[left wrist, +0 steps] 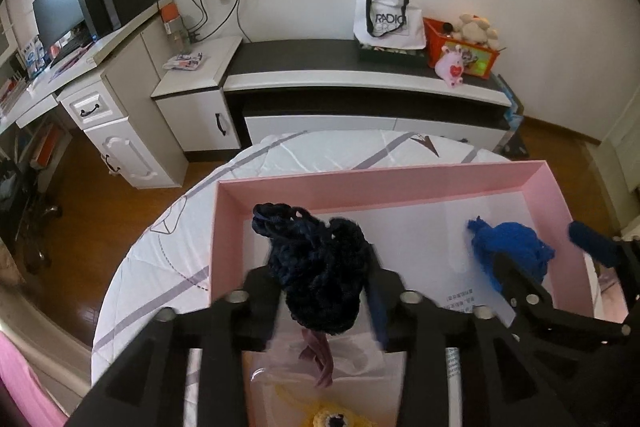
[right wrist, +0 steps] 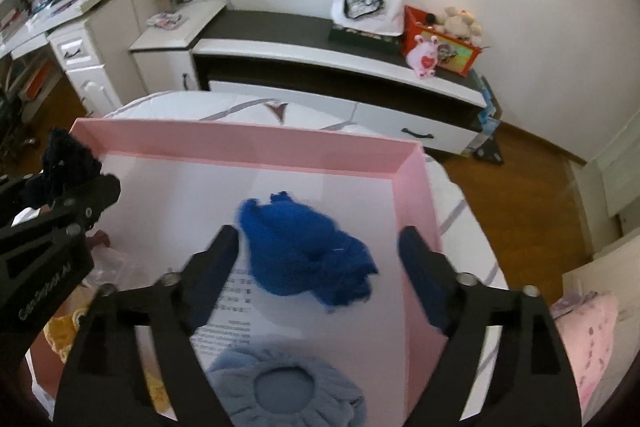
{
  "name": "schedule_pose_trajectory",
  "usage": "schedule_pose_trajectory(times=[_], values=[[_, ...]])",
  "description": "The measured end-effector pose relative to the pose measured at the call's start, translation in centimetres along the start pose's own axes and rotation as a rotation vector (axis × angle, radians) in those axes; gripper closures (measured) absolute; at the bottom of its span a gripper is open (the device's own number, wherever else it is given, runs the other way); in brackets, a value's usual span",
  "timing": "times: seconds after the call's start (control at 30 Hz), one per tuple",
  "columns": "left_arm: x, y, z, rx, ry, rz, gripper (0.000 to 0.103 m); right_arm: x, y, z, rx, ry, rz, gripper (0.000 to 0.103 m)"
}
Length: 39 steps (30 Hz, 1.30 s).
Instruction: Organize soft objects
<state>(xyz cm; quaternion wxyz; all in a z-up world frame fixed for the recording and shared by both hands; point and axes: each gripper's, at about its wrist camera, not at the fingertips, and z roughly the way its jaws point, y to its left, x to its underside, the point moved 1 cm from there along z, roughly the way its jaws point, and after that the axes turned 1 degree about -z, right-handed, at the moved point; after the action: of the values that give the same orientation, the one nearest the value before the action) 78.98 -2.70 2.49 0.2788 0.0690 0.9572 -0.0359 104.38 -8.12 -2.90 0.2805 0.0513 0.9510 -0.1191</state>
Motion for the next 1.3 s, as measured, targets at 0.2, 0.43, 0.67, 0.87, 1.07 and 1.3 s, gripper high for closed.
schedule_pose_trajectory(times=[0.2, 0.43, 0.67, 0.87, 1.07, 1.3], values=[[4.5, 0.3, -2.2, -0.034, -0.044, 0.005, 0.022, 0.4, -1.7, -0.1, -0.037, 0.01, 0.075, 0.012], [9.9, 0.3, -4.8, -0.03, -0.059, 0.01, 0.021, 0.6, -2.5, 0.5, -0.056, 0.027, 0.087, 0.012], [10.3, 0.5, -5.6, -0.028, -0.051, 0.012, 0.021, 0.7, -2.2, 0.2, -0.014, 0.016, 0.058, 0.012], [11.2, 0.3, -7.0, -0.039, -0.063, 0.022, 0.017, 1.2, -1.9, -1.1, -0.012, 0.005, 0.06, 0.012], [13.3, 1.0, -7.9, -0.042, -0.056, 0.016, 0.015, 1.9, -1.3, -3.2, -0.029, -0.029, 0.045, 0.011], [16.2, 1.5, -11.5, -0.027, -0.088, -0.002, 0.015, 4.3, -0.6, -6.5, -0.018, -0.071, 0.017, 0.01]])
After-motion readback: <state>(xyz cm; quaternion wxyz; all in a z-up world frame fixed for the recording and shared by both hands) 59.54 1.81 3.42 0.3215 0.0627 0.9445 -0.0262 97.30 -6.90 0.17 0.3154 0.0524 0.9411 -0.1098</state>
